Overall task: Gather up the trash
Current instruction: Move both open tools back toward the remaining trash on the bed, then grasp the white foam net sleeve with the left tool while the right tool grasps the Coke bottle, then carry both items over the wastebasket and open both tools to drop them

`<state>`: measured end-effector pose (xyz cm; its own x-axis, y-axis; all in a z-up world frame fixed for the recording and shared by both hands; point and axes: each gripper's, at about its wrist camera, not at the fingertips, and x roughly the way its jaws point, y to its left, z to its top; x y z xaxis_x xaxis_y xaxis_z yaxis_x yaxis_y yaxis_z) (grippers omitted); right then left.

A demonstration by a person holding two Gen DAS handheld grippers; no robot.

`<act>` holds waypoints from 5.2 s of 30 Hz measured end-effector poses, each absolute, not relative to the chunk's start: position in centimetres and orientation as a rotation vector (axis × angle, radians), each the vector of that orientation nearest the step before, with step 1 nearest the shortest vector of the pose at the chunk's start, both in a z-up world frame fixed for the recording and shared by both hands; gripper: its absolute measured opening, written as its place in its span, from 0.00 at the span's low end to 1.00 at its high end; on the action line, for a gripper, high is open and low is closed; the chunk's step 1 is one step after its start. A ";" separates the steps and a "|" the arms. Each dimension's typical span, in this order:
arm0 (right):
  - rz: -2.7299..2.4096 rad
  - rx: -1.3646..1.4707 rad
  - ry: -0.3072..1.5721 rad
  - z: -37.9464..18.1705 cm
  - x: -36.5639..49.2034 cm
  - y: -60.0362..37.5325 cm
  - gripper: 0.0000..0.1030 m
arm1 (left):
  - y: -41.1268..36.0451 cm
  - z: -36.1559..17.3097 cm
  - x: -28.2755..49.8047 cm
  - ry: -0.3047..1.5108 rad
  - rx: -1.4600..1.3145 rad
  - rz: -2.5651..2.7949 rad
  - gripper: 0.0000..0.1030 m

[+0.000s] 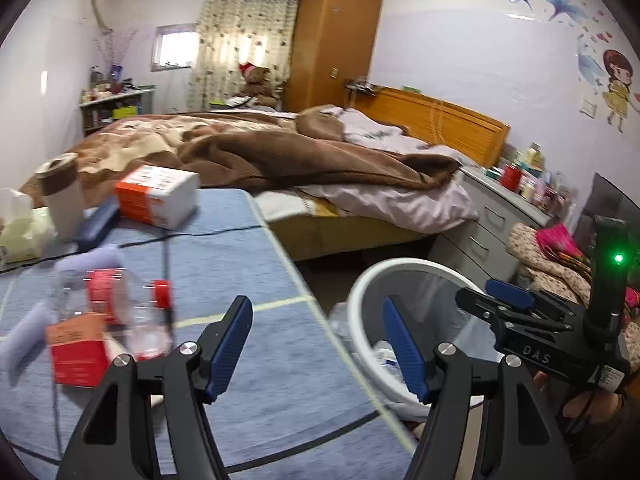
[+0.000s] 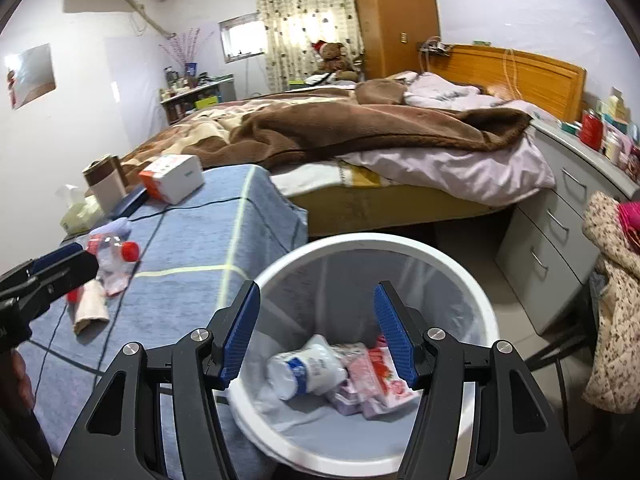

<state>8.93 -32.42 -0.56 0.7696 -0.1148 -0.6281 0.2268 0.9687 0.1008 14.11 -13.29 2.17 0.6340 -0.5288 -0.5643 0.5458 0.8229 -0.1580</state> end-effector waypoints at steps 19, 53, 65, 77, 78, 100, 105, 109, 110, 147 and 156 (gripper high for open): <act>0.054 0.106 0.639 0.6 13.3 -23.7 0.59 | -0.2 2.5 16.1 0.609 -0.025 -0.367 0.71; 0.497 -0.058 0.863 -2.0 27.0 -12.1 0.60 | 12.2 -5.6 26.7 0.867 0.062 -0.174 0.72; 0.630 -0.237 0.980 -3.4 29.6 -8.7 0.70 | 12.7 -7.0 29.1 0.917 0.107 -0.199 0.72; 0.656 -0.450 1.069 -4.9 30.9 -5.8 0.73 | 13.0 -7.9 30.3 0.947 0.101 -0.172 0.72; 0.655 -0.442 1.069 -4.9 31.1 -5.9 0.73 | 13.2 -7.9 30.3 0.949 0.089 -0.175 0.72; 0.530 -0.252 1.017 -4.1 29.8 -10.4 0.70 | 11.4 -6.7 28.7 0.912 0.029 -0.208 0.29; 0.504 -0.196 0.986 -3.4 29.5 -11.8 0.70 | 10.8 -5.8 27.6 0.891 0.012 -0.215 0.29; 0.471 -0.144 0.955 -2.5 28.9 -13.2 0.70 | 10.0 -4.6 26.5 0.861 0.010 -0.225 0.29; 0.466 -0.137 0.951 -2.3 28.8 -13.3 0.70 | 9.8 -4.2 26.2 0.853 0.010 -0.232 0.29; 0.152 0.089 0.783 2.9 13.9 -29.6 0.70 | -7.8 2.5 15.2 0.685 0.087 -0.566 0.29; 0.014 0.124 0.808 1.9 11.7 -33.5 0.70 | -14.1 1.8 13.7 0.708 0.136 -0.685 0.29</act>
